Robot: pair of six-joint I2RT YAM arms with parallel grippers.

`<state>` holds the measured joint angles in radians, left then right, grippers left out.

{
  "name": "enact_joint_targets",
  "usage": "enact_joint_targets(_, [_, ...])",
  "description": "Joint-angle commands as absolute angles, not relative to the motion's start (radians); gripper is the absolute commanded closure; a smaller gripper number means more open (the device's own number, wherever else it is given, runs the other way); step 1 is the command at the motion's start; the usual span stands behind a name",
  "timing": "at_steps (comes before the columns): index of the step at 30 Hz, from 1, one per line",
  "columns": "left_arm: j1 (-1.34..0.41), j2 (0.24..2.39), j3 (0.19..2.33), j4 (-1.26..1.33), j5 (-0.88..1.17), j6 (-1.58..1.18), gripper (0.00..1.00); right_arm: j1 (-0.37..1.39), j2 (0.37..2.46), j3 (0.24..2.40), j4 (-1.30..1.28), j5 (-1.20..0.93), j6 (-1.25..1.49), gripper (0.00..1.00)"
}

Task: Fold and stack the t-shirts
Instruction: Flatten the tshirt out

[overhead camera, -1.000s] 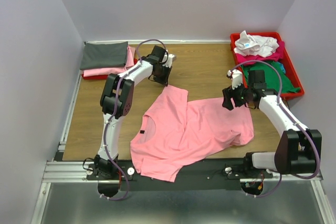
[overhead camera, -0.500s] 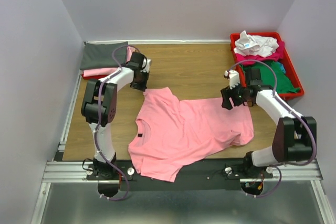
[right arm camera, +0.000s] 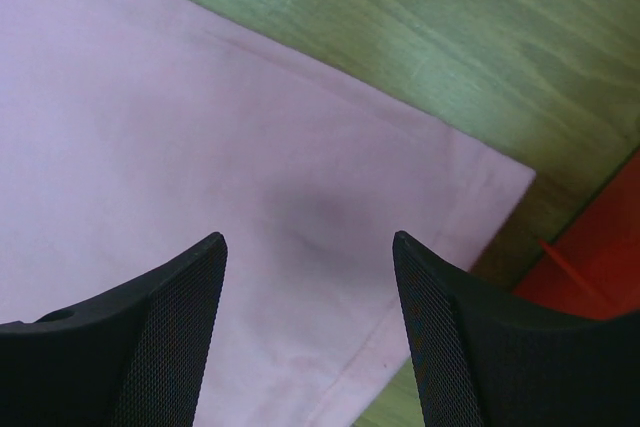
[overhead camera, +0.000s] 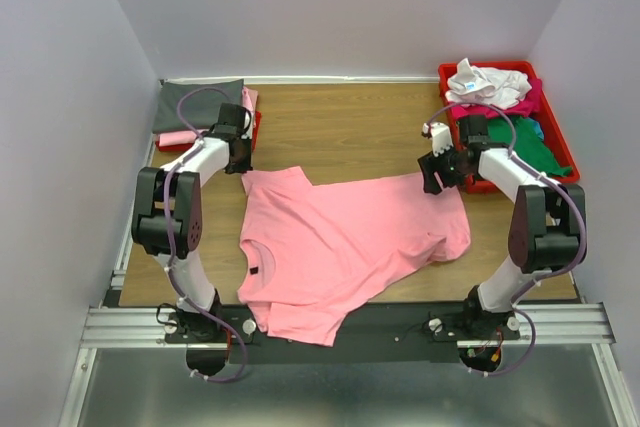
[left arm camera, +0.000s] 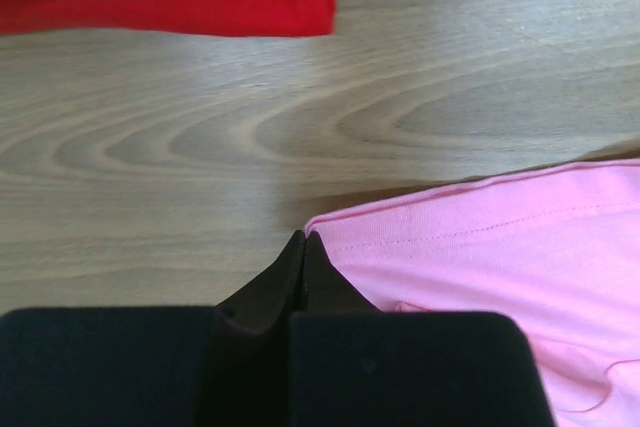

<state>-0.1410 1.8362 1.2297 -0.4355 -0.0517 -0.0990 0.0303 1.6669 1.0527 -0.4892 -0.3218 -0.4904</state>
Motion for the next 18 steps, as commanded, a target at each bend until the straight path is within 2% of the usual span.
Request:
enact_joint_targets(1, [-0.112, 1.764, 1.184, -0.399, -0.139, -0.103, 1.0, 0.021, 1.686, 1.095, -0.486, -0.273, -0.506, 0.26])
enact_joint_targets(6, [-0.071, 1.736, 1.121, -0.379, -0.143, -0.106, 1.0, 0.021, 1.727, 1.156, -0.483, -0.253, -0.492, 0.26])
enact_joint_targets(16, [-0.04, 1.704, 1.077, -0.359, -0.144, -0.106, 1.0, 0.021, 1.908, 1.359, -0.485, -0.219, -0.474, 0.36])
enact_joint_targets(18, [-0.038, 1.709, 1.08, -0.359, -0.143, -0.106, 1.0, 0.021, 1.953, 1.413, -0.486, -0.225, -0.457, 0.4])
